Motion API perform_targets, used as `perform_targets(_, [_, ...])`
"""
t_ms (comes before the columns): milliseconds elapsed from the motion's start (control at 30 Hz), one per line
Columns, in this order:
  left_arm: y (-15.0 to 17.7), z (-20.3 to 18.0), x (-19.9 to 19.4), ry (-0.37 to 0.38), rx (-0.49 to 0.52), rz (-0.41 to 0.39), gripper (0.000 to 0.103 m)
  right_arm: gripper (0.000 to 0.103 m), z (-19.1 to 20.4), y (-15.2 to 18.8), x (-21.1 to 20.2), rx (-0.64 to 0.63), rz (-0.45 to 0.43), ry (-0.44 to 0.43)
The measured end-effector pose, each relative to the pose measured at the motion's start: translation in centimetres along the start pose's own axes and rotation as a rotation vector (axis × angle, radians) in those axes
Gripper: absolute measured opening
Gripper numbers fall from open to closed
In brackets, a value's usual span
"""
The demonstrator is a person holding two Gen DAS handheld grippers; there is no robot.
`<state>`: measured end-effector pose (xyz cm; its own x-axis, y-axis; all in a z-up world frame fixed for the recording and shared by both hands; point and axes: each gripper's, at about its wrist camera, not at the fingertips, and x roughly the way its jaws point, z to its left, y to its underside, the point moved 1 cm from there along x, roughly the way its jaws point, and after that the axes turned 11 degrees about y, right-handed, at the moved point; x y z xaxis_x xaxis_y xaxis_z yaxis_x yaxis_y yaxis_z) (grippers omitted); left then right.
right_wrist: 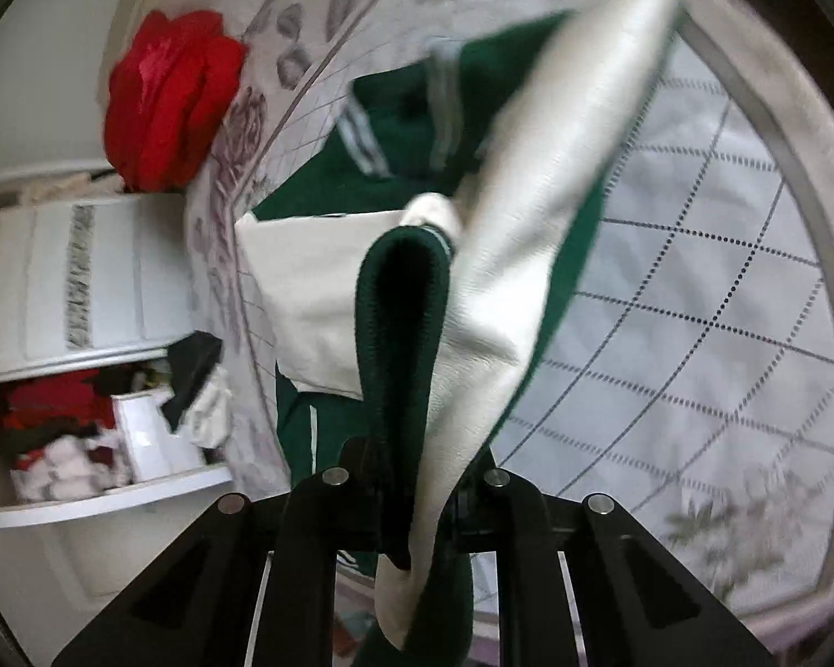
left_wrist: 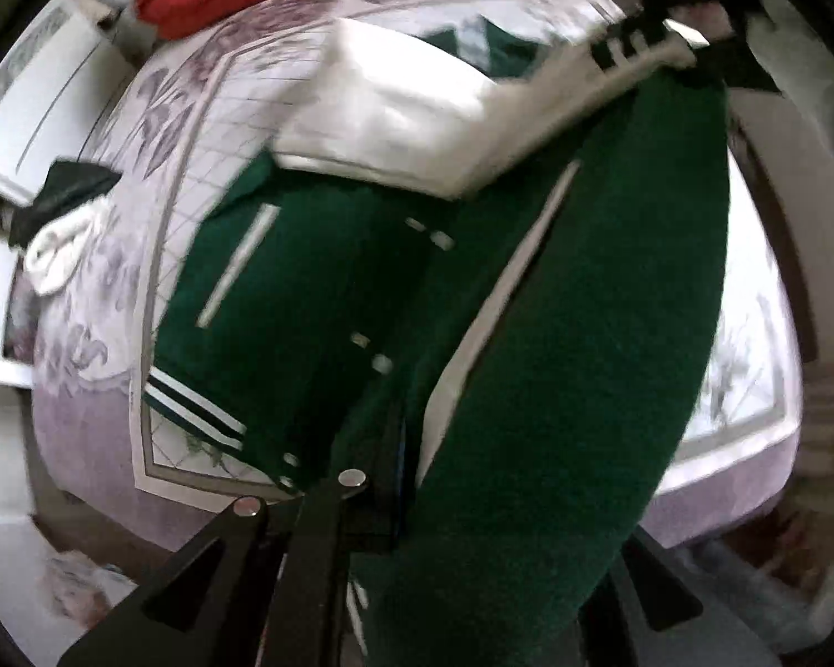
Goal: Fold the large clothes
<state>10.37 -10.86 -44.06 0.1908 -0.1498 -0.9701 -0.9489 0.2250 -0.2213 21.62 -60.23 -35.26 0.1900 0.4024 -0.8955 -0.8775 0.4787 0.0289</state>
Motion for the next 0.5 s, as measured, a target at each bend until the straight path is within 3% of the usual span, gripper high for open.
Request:
perform_targets(167, [-3.6,11.3,-0.1,0.084,-0.164,-0.062,0.014,0.016,12.1,-1.9,1.6,-0.090,-0.021,0.089])
perform_targets(267, [-4.9,17.7,2.4,0.097,-0.224,-0.068,0.015,0.016,19.7,-3.7,6.2,-0.137,-0.020,0.139])
perform_targets(367, [-5.3,23.9,6.7,0.120,-0.304,-0.025,0.018,0.018,27.0,-5.0,13.9,-0.231,0.011,0.235])
perform_targets(400, [-5.2,25.8,8.1,0.133,-0.335,-0.010,0.024,0.021,28.3,-5.3,16.2,-0.262,0.034,0.266])
perform_targets(500, [-4.8,31.2,11.2,0.221,-0.452,0.001,0.035,0.054,31.5,-6.1,22.4,-0.290,0.103,0.252])
